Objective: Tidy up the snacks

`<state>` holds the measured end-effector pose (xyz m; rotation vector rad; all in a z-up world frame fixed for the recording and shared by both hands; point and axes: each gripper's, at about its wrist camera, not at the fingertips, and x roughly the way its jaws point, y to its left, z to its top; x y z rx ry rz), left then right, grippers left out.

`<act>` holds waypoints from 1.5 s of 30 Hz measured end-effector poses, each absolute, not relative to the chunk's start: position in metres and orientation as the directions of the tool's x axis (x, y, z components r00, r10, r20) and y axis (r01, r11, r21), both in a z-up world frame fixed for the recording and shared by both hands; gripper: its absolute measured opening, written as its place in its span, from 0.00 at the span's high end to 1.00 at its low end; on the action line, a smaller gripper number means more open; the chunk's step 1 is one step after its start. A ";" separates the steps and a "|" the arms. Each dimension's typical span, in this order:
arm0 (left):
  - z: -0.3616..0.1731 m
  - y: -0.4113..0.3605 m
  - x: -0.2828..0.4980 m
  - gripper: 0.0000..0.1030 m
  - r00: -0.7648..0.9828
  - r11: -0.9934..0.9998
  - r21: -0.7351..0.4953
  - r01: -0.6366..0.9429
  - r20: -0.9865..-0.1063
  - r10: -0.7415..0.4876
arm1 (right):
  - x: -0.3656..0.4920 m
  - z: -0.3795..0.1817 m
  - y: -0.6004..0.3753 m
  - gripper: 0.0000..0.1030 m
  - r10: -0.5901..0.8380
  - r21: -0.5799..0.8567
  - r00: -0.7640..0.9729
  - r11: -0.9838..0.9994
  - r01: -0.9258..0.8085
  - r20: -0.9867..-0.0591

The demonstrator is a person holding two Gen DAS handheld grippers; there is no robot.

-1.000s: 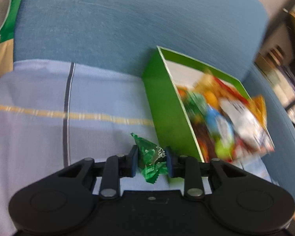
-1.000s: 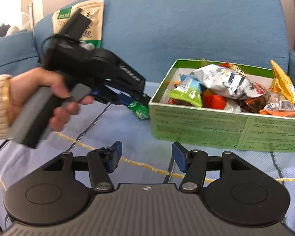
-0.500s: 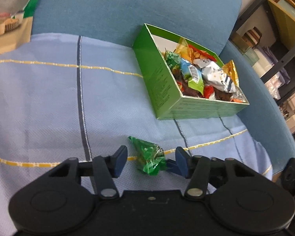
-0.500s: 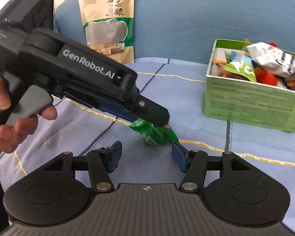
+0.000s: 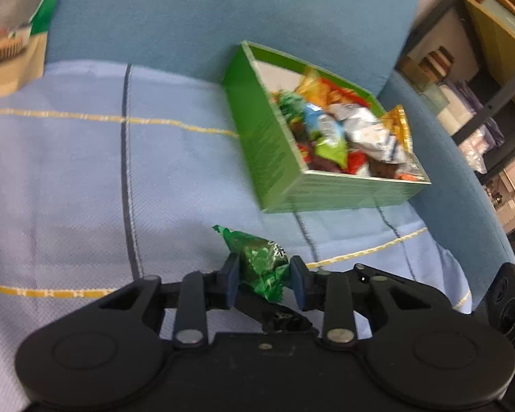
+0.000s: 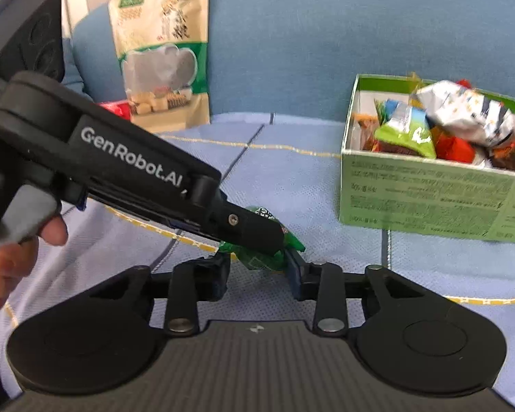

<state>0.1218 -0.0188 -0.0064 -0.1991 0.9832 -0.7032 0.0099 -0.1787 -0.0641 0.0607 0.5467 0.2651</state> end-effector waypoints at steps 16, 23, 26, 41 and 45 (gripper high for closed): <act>0.091 -0.121 0.156 0.91 0.429 0.649 -0.426 0.630 -0.506 -0.749 | 0.017 0.025 -0.276 0.45 0.074 0.095 0.962 0.994 -0.051 -0.261; 0.076 -0.156 0.181 0.01 0.493 0.693 -0.375 0.616 -0.502 -0.710 | 0.043 0.003 -0.315 0.05 -0.027 0.105 0.950 0.992 0.063 -0.312; 0.070 -0.147 0.175 0.00 0.615 0.789 -0.322 0.524 -0.497 -0.612 | 0.035 -0.008 -0.313 0.00 -0.068 0.062 0.952 0.994 0.090 -0.297; 0.083 -0.097 0.111 0.00 0.702 0.868 -0.148 0.475 -0.531 -0.475 | -0.019 0.004 -0.289 0.00 -0.140 0.067 0.892 0.980 0.186 -0.430; 0.078 -0.084 0.087 0.00 0.705 0.885 -0.123 0.450 -0.560 -0.436 | -0.050 0.000 -0.285 0.00 -0.172 0.071 0.872 0.971 0.229 -0.459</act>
